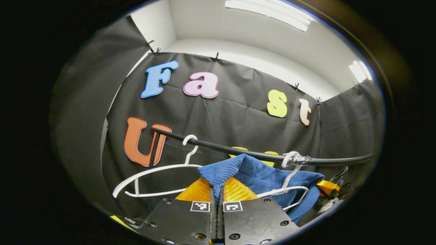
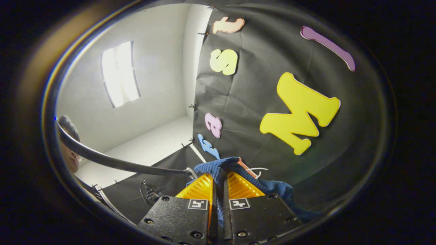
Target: Grasp the clothes on the hanger with both hands and then place them into the laundry hamper below.
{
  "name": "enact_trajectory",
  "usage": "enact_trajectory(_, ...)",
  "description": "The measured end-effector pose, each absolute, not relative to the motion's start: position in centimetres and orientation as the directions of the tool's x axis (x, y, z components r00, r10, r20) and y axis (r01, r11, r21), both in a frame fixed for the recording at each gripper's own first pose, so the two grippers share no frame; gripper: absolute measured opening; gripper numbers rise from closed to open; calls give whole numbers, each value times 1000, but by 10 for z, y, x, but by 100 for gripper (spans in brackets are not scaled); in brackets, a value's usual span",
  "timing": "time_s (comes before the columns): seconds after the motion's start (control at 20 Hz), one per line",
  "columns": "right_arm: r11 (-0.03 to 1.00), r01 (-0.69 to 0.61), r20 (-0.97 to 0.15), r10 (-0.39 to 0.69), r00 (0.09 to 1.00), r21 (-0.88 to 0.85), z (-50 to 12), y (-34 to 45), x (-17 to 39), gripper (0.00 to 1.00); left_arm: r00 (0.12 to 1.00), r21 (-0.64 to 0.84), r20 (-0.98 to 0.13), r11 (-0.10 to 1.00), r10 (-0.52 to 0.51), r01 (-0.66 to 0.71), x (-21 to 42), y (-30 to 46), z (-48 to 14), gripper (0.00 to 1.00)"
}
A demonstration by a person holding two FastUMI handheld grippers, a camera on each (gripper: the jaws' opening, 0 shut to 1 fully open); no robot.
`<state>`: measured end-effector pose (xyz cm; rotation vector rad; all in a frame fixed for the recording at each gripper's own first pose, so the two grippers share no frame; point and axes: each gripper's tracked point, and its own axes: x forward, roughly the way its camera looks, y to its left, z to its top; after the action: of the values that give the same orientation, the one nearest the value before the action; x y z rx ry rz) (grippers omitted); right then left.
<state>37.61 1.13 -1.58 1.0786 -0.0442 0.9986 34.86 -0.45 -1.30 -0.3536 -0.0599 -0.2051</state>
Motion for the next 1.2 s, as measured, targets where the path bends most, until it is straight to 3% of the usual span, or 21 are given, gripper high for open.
enact_trajectory(0.05, 124, -678, 464, 640, 612, 724, -21, 8, 382, 8, 975, -342, 74, 913, -211, 223, 347, -2, -23, 4)
enact_trajectory(0.2, 166, -617, 412, 609, 678, 770, -39, -4, 396, 10, 953, -410, 26, 867, -300, 284, 342, -1, -49, 0)
enact_trajectory(0.4, 164, -594, 390, 613, 687, 788, -49, -1, 399, 9, 931, -526, 40, 784, -363, 329, 344, -1, -64, 4)
enact_trajectory(0.55, 117, -557, 388, 600, 700, 822, -45, -1, 411, 10, 915, -636, 60, 691, -399, 343, 353, -1, -66, 0)
enact_trajectory(0.85, 57, -554, 413, 604, 681, 830, -35, -16, 424, 9, 874, -624, 29, 674, -485, 396, 361, -13, -74, 5)
enact_trajectory(0.9, 33, -544, 416, 606, 678, 839, -38, -17, 427, 9, 865, -642, 39, 651, -501, 406, 362, -13, -74, 0)
enact_trajectory(1.05, -74, -500, 432, 622, 654, 863, -47, -16, 432, 10, 839, -733, 89, 536, -536, 420, 361, -12, -78, 0)
enact_trajectory(1.2, -37, -498, 408, 628, 663, 867, -58, -8, 437, 9, 843, -746, 136, 506, -520, 432, 360, -6, -76, 5)
